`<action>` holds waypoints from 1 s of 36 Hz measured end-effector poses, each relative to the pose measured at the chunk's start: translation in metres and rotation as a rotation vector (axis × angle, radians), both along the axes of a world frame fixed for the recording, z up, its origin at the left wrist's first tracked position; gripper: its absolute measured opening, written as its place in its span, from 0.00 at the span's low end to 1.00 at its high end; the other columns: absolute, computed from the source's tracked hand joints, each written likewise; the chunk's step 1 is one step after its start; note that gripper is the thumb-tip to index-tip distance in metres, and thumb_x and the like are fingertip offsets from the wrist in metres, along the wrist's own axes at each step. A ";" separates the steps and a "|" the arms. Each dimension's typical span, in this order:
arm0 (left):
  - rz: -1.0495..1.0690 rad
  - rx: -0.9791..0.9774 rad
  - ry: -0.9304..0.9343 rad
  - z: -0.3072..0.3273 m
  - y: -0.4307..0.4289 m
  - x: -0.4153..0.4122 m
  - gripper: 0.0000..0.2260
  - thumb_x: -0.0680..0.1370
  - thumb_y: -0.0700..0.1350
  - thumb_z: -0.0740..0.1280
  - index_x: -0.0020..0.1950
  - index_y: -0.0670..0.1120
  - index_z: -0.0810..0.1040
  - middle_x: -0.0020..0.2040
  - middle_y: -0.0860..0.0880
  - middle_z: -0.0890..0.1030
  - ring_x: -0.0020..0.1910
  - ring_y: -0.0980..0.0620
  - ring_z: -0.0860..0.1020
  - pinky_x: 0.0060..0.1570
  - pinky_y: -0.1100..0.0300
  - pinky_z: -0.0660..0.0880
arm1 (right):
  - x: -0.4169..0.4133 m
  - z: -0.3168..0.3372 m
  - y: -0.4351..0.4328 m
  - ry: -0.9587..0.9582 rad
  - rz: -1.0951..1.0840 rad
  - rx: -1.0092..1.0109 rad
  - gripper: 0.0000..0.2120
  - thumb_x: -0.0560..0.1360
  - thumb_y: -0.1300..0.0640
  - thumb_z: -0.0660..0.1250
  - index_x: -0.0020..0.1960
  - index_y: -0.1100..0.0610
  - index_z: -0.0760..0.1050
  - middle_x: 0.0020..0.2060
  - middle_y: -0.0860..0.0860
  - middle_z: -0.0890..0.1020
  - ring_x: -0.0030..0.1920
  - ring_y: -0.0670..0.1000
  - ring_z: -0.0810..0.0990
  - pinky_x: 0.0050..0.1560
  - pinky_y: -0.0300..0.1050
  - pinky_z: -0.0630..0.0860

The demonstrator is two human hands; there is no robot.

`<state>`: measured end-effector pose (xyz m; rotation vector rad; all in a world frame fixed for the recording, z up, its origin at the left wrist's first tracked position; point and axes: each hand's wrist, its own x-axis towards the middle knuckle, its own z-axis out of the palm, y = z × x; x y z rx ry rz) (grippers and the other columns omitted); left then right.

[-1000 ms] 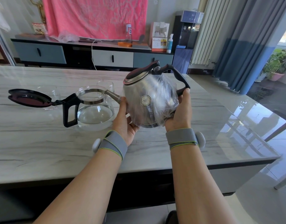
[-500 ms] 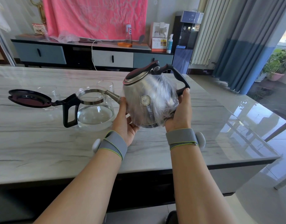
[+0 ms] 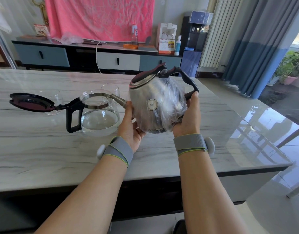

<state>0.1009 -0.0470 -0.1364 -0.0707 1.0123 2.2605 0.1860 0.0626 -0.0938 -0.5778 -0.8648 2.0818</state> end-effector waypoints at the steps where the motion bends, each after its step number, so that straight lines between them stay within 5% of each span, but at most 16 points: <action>1: 0.000 -0.003 0.001 0.000 0.000 0.000 0.24 0.74 0.64 0.71 0.58 0.47 0.81 0.48 0.43 0.85 0.43 0.48 0.85 0.39 0.55 0.82 | 0.000 0.000 0.000 -0.005 -0.001 0.000 0.21 0.83 0.37 0.63 0.57 0.52 0.85 0.57 0.53 0.88 0.59 0.56 0.87 0.61 0.56 0.83; 9: -0.002 -0.007 0.008 0.000 0.001 0.000 0.23 0.74 0.65 0.70 0.56 0.47 0.81 0.48 0.44 0.84 0.42 0.49 0.85 0.37 0.56 0.82 | 0.000 0.000 0.001 -0.016 -0.004 0.001 0.21 0.84 0.37 0.62 0.57 0.52 0.85 0.55 0.52 0.89 0.58 0.55 0.87 0.54 0.52 0.84; 15: -0.002 -0.006 0.004 0.000 0.001 0.000 0.24 0.74 0.65 0.70 0.57 0.47 0.80 0.49 0.43 0.84 0.46 0.47 0.84 0.38 0.55 0.82 | -0.001 -0.001 0.002 -0.003 -0.009 0.014 0.21 0.84 0.37 0.63 0.56 0.53 0.85 0.55 0.53 0.89 0.59 0.56 0.87 0.64 0.58 0.82; 28: 0.005 -0.006 0.000 -0.001 0.001 -0.001 0.25 0.73 0.65 0.71 0.60 0.46 0.80 0.51 0.43 0.84 0.46 0.48 0.85 0.39 0.55 0.82 | -0.001 -0.001 0.002 -0.003 0.007 0.000 0.20 0.83 0.37 0.63 0.55 0.51 0.85 0.55 0.52 0.89 0.57 0.55 0.87 0.55 0.52 0.84; 36: 0.000 -0.009 -0.002 -0.001 0.002 -0.001 0.24 0.73 0.65 0.71 0.56 0.46 0.81 0.48 0.43 0.85 0.45 0.47 0.85 0.42 0.54 0.83 | -0.002 -0.002 0.003 0.040 0.006 0.002 0.20 0.84 0.39 0.63 0.56 0.53 0.84 0.58 0.54 0.88 0.60 0.57 0.87 0.63 0.57 0.82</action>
